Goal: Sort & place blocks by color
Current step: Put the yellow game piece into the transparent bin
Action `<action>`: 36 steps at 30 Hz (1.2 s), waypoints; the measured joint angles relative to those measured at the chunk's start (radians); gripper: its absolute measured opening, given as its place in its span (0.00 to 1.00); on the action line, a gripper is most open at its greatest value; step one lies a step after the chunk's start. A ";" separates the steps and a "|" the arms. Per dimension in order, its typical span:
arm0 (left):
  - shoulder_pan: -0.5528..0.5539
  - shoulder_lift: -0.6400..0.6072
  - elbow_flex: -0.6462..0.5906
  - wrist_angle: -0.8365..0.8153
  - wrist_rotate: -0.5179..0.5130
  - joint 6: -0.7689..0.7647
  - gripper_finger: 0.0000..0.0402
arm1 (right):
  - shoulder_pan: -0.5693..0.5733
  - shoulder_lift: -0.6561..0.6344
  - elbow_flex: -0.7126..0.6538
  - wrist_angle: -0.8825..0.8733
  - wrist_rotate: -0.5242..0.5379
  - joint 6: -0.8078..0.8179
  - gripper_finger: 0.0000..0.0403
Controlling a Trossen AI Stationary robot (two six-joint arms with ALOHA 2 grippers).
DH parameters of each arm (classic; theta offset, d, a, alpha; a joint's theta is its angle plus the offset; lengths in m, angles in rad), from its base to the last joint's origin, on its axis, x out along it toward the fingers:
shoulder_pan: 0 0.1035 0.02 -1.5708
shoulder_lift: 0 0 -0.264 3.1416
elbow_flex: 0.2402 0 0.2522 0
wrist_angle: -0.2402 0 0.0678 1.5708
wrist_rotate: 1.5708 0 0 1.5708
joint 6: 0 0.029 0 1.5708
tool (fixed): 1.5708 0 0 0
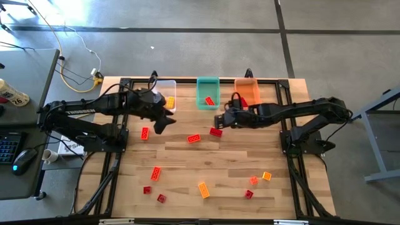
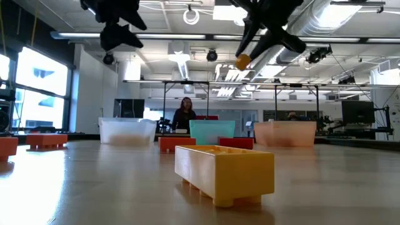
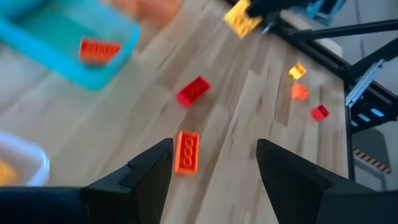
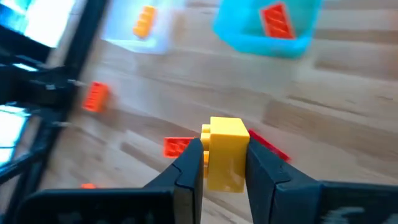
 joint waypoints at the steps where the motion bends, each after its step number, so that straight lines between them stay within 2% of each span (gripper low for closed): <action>1: 0.000 0.000 0.000 0.018 0.000 0.026 0.55 | 0.000 0.000 0.002 0.023 -0.004 -0.016 0.15; 5: 0.000 0.000 0.000 0.072 0.000 0.121 0.55 | -0.013 0.000 0.006 0.113 -0.028 -0.088 0.15; 16: 0.000 0.000 0.000 0.124 -0.004 0.406 0.55 | -0.095 0.000 0.006 0.408 -0.192 -0.276 0.15; 31: 0.001 0.000 0.000 0.292 -0.035 0.497 0.55 | -0.145 0.000 0.006 0.721 -0.335 -0.341 0.15; 36: 0.001 0.000 0.000 0.357 -0.075 0.535 0.55 | -0.145 0.000 0.005 0.763 -0.340 -0.343 0.15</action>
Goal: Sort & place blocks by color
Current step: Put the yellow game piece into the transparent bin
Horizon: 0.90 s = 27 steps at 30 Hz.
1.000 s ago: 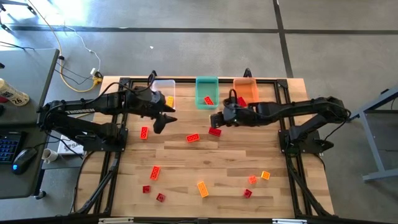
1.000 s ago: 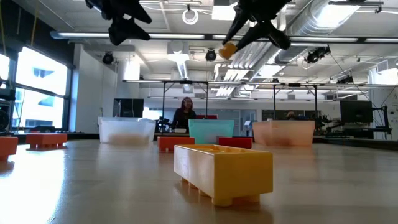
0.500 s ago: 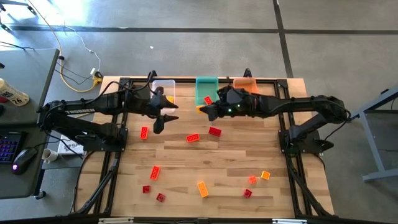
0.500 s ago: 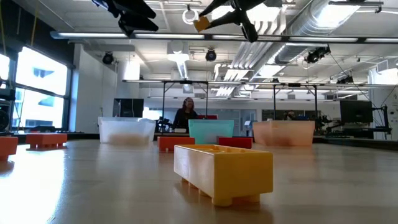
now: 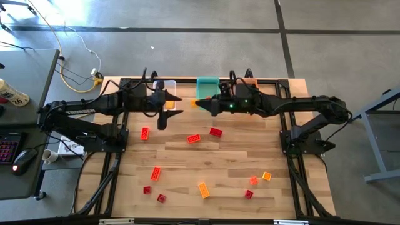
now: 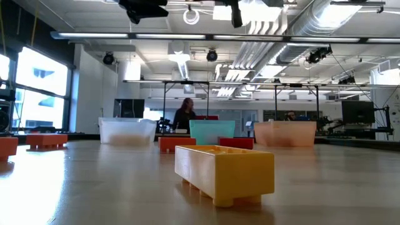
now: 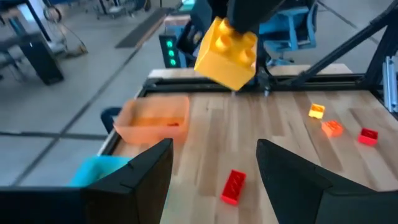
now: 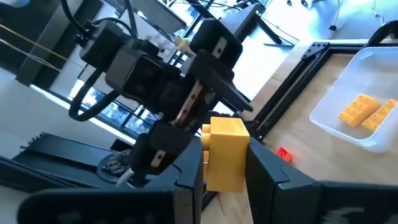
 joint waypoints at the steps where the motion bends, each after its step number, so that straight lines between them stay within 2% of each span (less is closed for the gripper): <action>1: 0.000 0.002 0.000 0.009 0.000 0.011 0.55 | 0.000 0.000 0.000 0.002 0.000 0.001 0.15; 15: -0.029 0.070 0.000 0.154 0.004 0.090 0.55 | 0.000 0.000 -0.001 0.015 0.001 0.011 0.15; 27: -0.035 0.149 0.000 0.293 -0.020 0.097 0.55 | 0.000 0.000 -0.002 -0.016 -0.001 0.027 0.15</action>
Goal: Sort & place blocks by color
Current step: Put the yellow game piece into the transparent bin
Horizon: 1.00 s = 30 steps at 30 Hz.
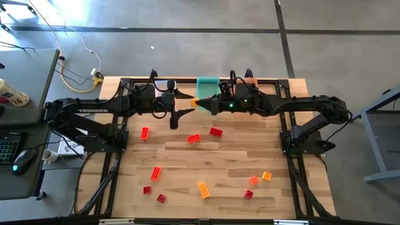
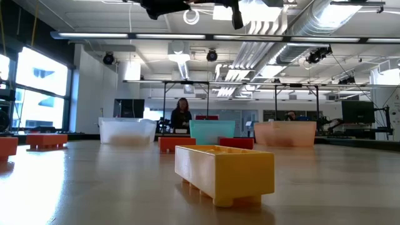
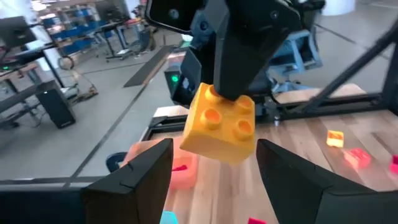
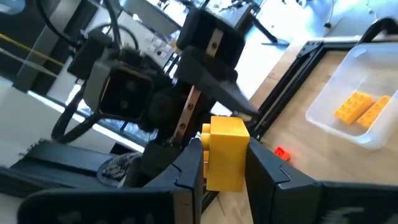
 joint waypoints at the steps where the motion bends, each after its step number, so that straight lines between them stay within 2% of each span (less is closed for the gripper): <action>1: 0.000 0.000 0.000 -0.002 0.005 0.009 0.55 | 0.000 0.000 0.000 -0.001 -0.008 0.000 0.15; 7: 0.000 0.005 0.000 0.040 0.005 0.044 0.55 | 0.000 0.000 0.000 -0.005 -0.036 0.018 0.15; 16: -0.007 0.021 0.000 0.058 0.058 0.045 0.54 | 0.000 0.000 0.000 -0.007 -0.038 0.028 0.15; 21: -0.012 0.026 0.000 0.073 0.058 0.055 0.48 | 0.000 0.000 0.000 -0.008 -0.033 0.049 0.15; 30: -0.012 0.030 0.000 0.069 0.048 0.065 0.30 | 0.000 0.001 0.000 -0.015 -0.032 0.048 0.16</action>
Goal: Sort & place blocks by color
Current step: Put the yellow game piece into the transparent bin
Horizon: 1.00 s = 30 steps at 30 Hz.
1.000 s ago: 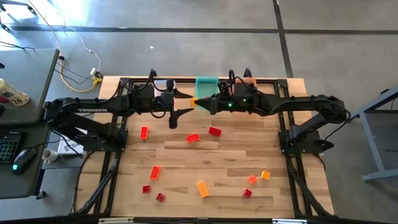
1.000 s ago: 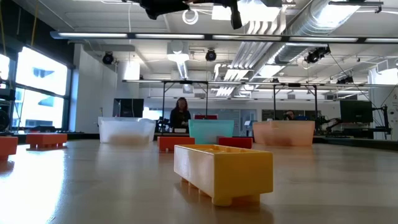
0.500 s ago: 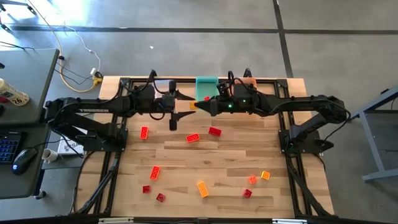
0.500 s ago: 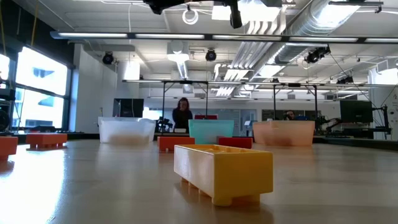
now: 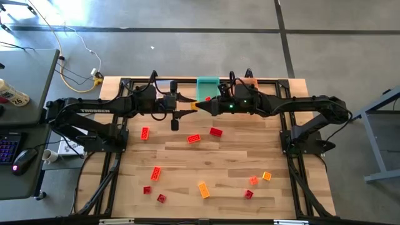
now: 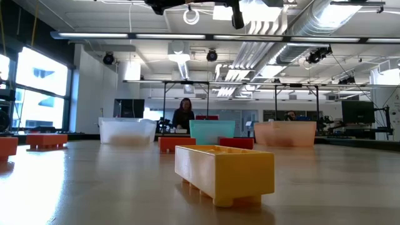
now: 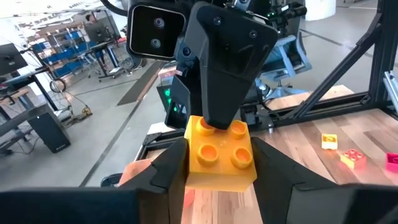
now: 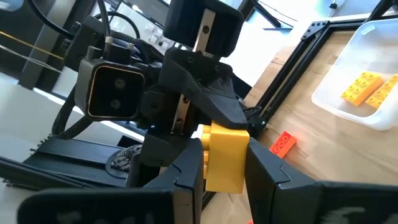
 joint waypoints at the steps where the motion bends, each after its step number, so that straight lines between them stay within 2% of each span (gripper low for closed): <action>1: 0.000 0.000 0.000 -0.001 -0.001 0.001 0.29 | 0.000 0.000 0.000 0.000 0.000 0.000 0.16; 7: -0.001 0.002 0.000 -0.009 0.002 -0.013 0.30 | 0.000 0.000 0.000 -0.022 -0.007 -0.044 0.22; 17: -0.001 0.002 0.000 -0.111 -0.014 -0.025 0.30 | 0.001 0.000 0.000 -0.084 0.084 -0.111 0.40; 21: -0.001 0.002 0.000 -0.207 -0.076 -0.022 0.30 | -0.006 0.000 0.000 -0.140 0.129 -0.114 0.45; 30: 0.012 0.002 0.000 -0.462 -0.305 -0.059 0.29 | -0.013 0.000 0.000 -0.207 0.134 -0.139 0.46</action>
